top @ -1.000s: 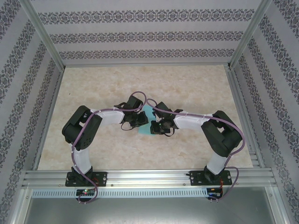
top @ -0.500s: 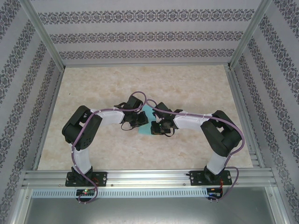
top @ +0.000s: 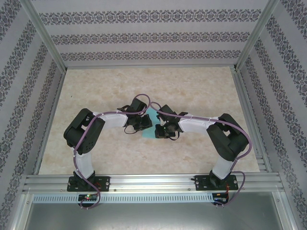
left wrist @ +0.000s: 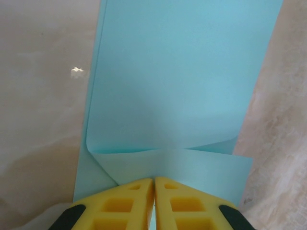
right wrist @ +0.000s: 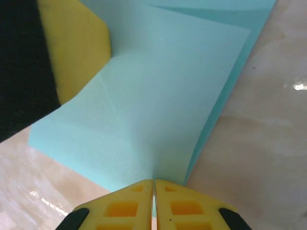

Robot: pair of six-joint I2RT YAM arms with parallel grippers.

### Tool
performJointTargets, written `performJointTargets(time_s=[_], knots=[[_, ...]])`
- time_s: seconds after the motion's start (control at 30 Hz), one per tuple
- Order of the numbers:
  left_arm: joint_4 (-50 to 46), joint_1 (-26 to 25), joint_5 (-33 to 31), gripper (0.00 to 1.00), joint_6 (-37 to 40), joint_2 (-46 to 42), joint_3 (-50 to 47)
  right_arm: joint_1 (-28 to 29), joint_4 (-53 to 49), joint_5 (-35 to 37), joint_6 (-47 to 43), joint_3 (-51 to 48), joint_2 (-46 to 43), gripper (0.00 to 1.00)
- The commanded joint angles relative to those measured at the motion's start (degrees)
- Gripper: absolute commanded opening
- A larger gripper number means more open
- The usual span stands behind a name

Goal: Fold a paper plane with a square sheet of paper (pick it up from the middle)

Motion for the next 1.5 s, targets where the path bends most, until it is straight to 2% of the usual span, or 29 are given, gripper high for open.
performJointTargets(time_s=[0.0,0.93,1.17,1.47], knots=[[-3.9,-1.1,-4.1,0.13,-0.7,3.9,-2.1,0.9,-1.3,-1.2,-0.9,1.7,-1.8,0.11],[-4.1,-1.1,-4.2,0.13,-0.7,4.0,-2.3,1.1,-3.6,0.5,-1.7,-2.4,1.1,0.11],[-3.4,-1.1,-3.7,0.15,-0.5,4.0,-2.4,0.7,2.3,-0.9,-0.1,0.3,-5.0,0.12],[-3.4,-1.1,-3.6,0.16,-0.5,4.0,-2.4,0.4,4.7,0.5,1.8,1.7,0.4,0.11]])
